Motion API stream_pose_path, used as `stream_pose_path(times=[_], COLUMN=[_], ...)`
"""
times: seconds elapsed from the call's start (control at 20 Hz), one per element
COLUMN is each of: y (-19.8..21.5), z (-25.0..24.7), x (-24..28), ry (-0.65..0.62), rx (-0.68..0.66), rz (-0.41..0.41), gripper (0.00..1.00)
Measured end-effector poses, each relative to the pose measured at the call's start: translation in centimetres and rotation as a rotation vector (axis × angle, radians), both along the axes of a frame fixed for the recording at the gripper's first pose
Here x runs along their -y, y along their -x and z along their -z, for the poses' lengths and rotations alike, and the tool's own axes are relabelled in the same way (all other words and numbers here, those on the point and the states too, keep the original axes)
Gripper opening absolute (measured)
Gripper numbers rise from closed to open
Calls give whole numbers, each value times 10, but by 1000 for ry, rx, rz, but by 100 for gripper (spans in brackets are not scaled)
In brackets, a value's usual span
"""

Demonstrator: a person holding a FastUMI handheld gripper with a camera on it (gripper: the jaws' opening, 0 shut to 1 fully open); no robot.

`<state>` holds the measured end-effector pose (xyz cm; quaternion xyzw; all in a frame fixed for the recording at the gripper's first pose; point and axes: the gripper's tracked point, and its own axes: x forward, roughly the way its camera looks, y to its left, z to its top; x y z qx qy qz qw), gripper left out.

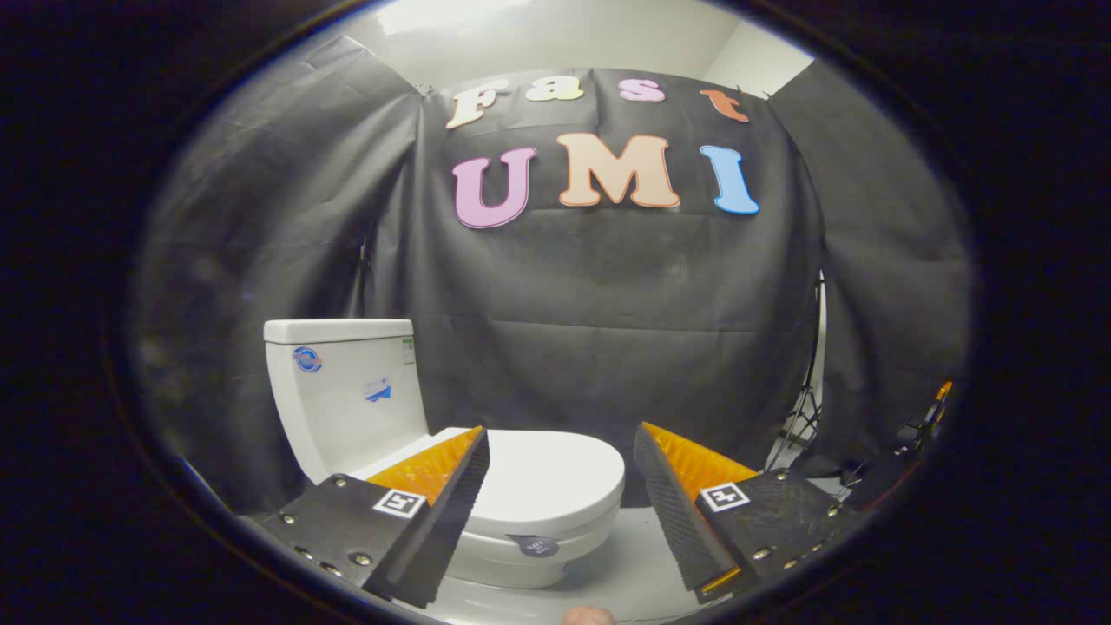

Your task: Open the toilet lid.

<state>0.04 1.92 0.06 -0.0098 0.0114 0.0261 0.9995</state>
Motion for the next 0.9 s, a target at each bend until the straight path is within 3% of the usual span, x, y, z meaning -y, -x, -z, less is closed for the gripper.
stream_pose_path(times=[0.7,0.9], y=[-7,-21], z=[12,33], x=[-10,-5], ry=[-17,-35], rx=[-38,-96], rz=[-14,24], gripper=[99,99])
